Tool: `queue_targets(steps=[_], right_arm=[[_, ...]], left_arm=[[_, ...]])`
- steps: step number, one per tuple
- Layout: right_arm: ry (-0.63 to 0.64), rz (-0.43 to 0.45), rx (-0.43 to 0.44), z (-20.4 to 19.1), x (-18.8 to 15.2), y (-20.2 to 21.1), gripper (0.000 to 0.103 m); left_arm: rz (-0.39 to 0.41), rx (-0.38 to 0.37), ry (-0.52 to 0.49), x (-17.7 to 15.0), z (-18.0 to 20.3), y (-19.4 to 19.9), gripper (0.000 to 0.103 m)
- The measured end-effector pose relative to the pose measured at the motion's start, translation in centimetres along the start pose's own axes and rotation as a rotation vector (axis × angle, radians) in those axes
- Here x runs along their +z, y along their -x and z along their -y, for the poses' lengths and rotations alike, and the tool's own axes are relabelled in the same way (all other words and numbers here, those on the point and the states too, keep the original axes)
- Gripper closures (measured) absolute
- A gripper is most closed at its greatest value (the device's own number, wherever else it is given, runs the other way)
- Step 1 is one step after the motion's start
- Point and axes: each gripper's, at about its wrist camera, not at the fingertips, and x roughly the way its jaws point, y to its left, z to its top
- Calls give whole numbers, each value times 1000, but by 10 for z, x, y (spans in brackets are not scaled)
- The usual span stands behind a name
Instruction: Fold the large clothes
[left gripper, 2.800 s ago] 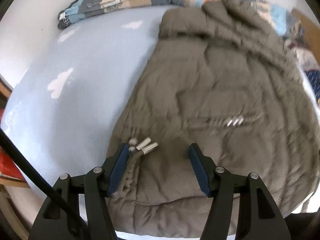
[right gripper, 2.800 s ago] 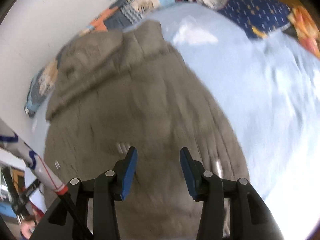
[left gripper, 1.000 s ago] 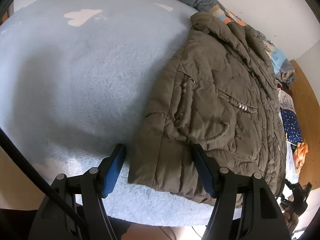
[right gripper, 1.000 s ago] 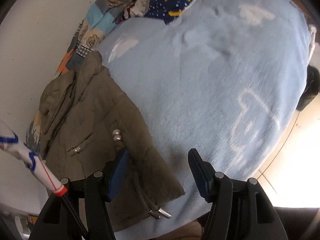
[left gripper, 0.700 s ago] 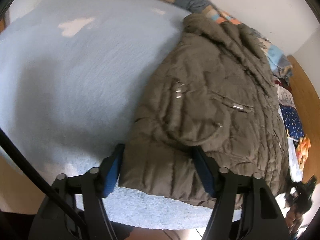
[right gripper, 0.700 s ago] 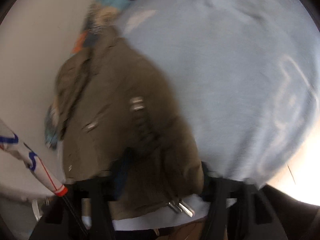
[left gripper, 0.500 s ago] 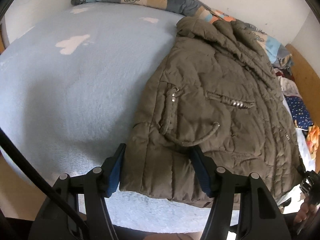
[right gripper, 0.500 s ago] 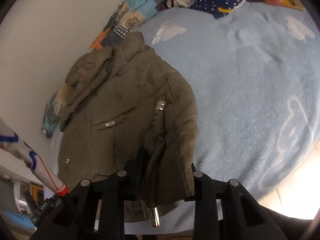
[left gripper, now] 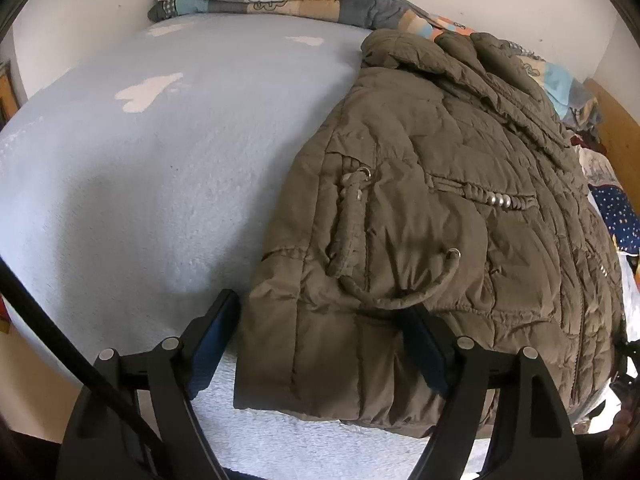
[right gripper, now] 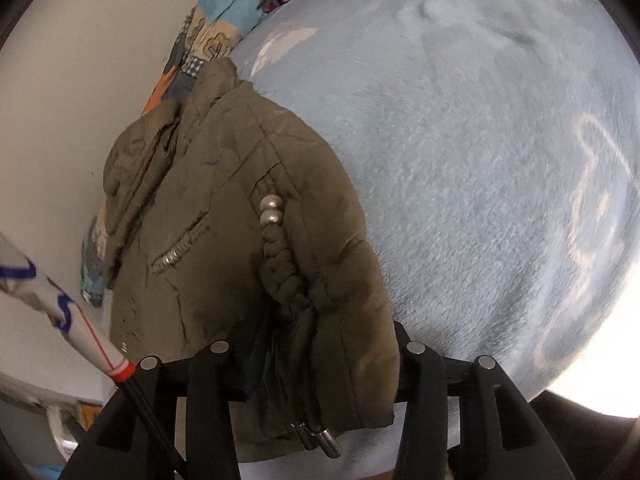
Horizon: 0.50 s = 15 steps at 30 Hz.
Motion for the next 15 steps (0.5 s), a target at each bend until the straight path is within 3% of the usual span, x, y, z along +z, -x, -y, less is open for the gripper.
queue_targets(steps=[6,10,15], right_arm=[[-6,-16,40,0,2,6,72],[26,-9,29,-7,1,5,72],[17,-12,31,-6,1,3,72]], left_arm=[[-18,6,-6,3,-1,0,23],[-20,-15,-2,3,-2,3,25],[-7,-36,-27,1,3,7,40]])
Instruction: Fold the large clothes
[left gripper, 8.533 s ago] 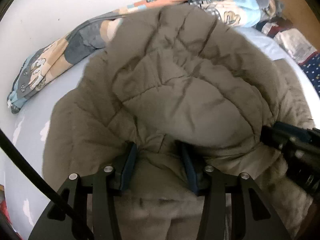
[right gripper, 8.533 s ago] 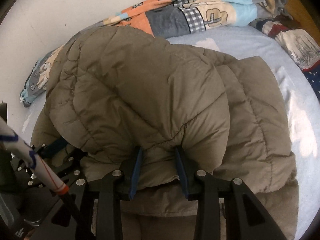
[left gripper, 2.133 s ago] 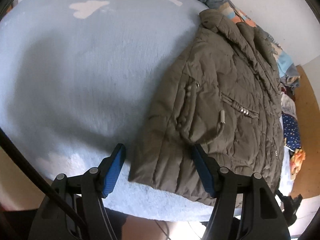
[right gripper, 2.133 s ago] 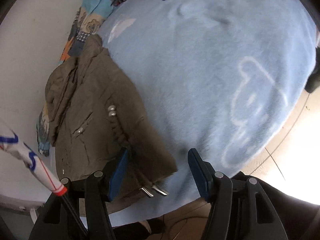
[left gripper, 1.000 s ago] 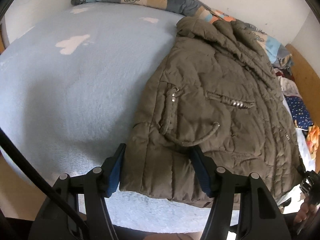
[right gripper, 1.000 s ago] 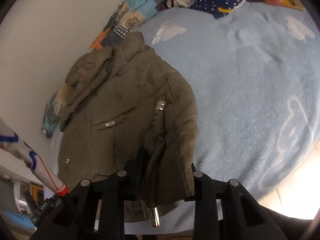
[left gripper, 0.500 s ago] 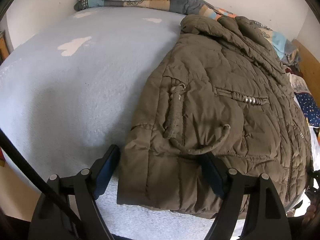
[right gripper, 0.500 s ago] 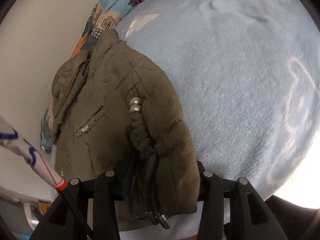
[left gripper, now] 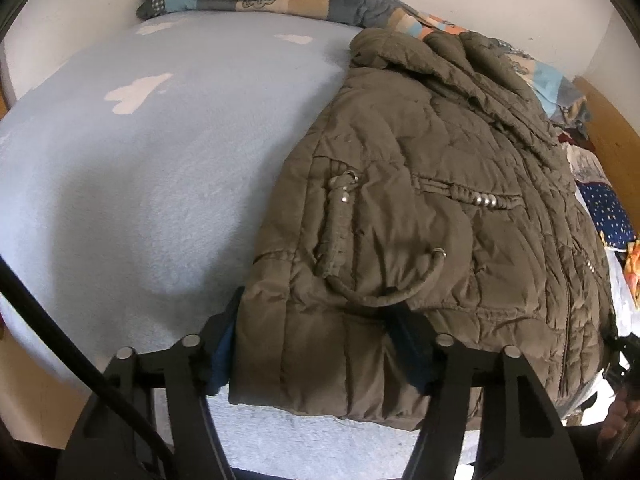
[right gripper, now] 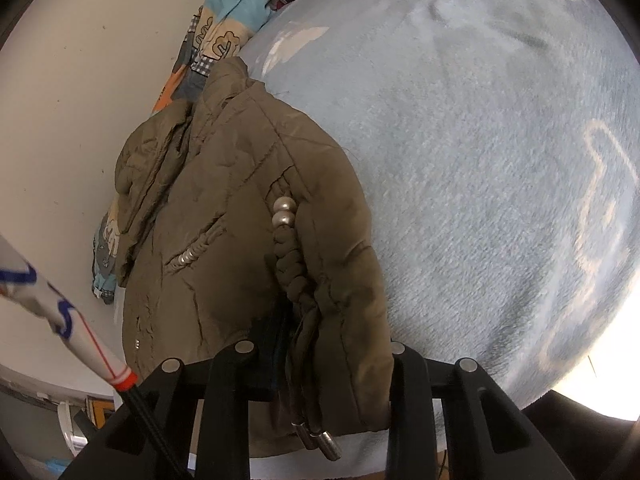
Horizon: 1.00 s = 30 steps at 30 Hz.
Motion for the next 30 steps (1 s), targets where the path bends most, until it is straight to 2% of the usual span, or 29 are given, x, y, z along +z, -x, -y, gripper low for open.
queue_targets(steps=[9,10,12,15,17,22,30], right_arm=[[-6,5,-2,0,-1,-3,71],[-8,7,-2,-1,-2,-3,71],[-7,12,-5,-2,-2,-3,71],[14,23,-22,-7,-4,-2,72],[40,27,-38,-12,-5,0,78],[182,86,-88,-40,-9,13,85],[175,73,-94,-37,-6,10,85]], left_arm=[[38,38,-72,-2,12,3,50],[42,36,-79,-2,13,3,54],[58,26,-93,-1,14,7,70],[88,36,-135,-3,22,12,77],[106,44,-162,-4,27,16,80],[135,71,-213,-5,36,20,82],[140,137,-281,-8,45,17,82]])
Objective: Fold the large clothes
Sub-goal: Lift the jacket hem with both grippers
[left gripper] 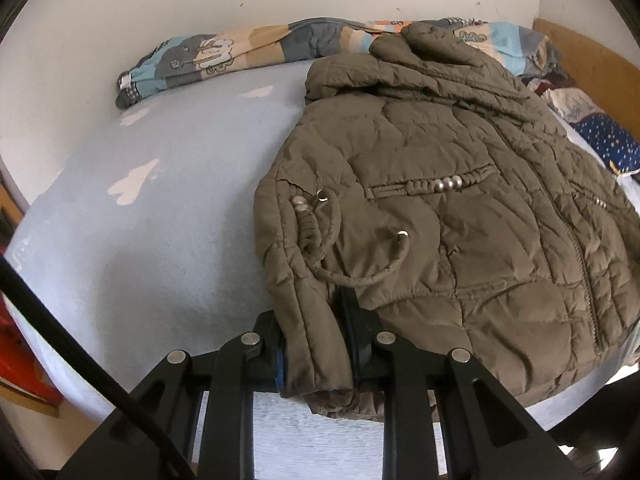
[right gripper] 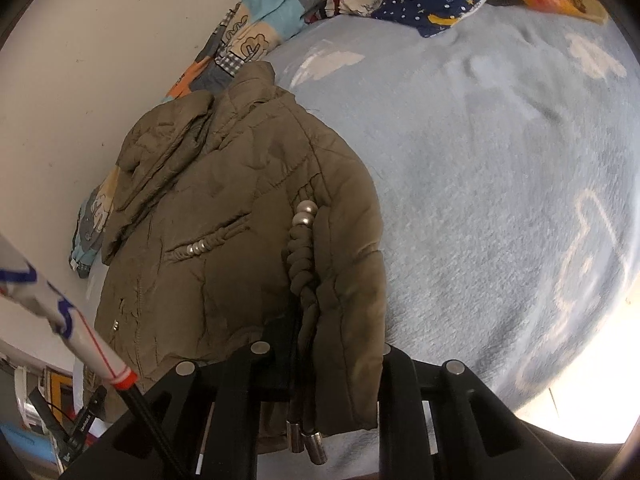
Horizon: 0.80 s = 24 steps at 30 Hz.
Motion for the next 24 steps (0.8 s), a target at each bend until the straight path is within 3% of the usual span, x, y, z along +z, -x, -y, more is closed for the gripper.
queue_targets(steps=[7,24], right_arm=[[10,4,-8,-3,0,-1,85],[41,44,-13,-10,-3,9,85]], left_arm=[[18,50,-67,-3,9,1,81],[49,83,-114,-6,16,9,81]])
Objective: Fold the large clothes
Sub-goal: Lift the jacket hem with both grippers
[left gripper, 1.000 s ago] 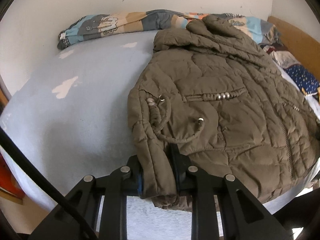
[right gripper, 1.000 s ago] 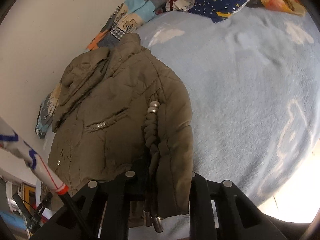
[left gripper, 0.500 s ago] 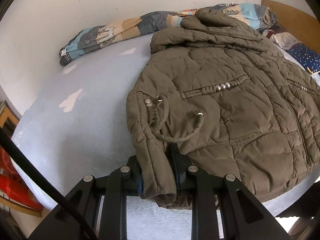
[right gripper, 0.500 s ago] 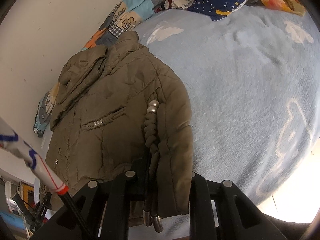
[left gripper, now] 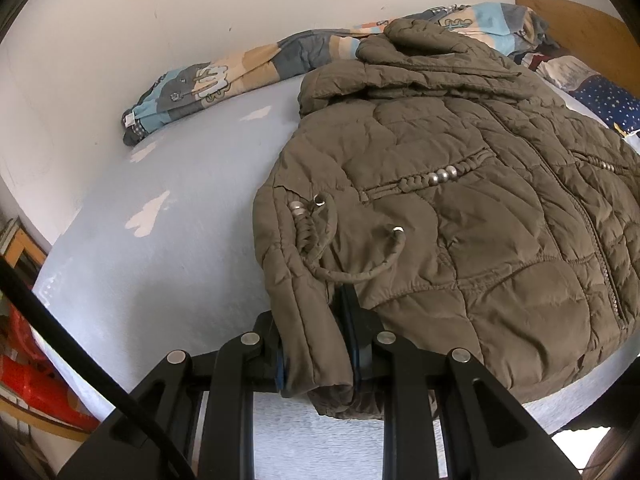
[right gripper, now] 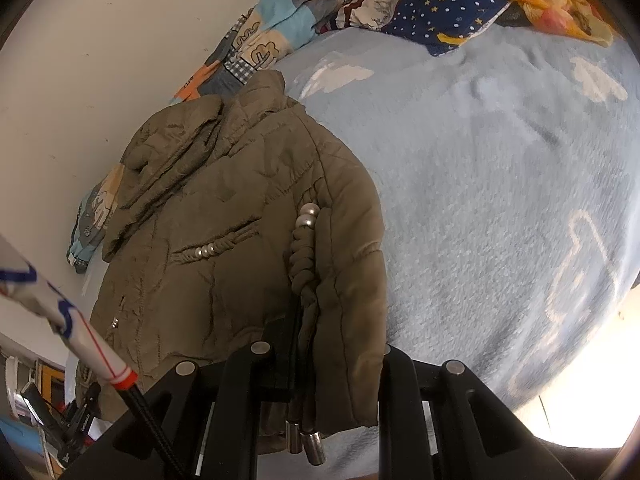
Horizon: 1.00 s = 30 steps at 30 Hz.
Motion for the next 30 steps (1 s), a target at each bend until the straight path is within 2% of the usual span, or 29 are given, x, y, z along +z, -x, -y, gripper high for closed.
queue_targets(steps=[16,25,30], right_arm=[[42,78,41,-13,0,30,86],[29,89,70,-16,1,34,87],[-1,101,115,-13,4,41,87]], left_arm=[[49,10,2,2,-1,21,82],[57,-3,25,2,-7,27,82],[65,-13,43,5,-8,30,82]])
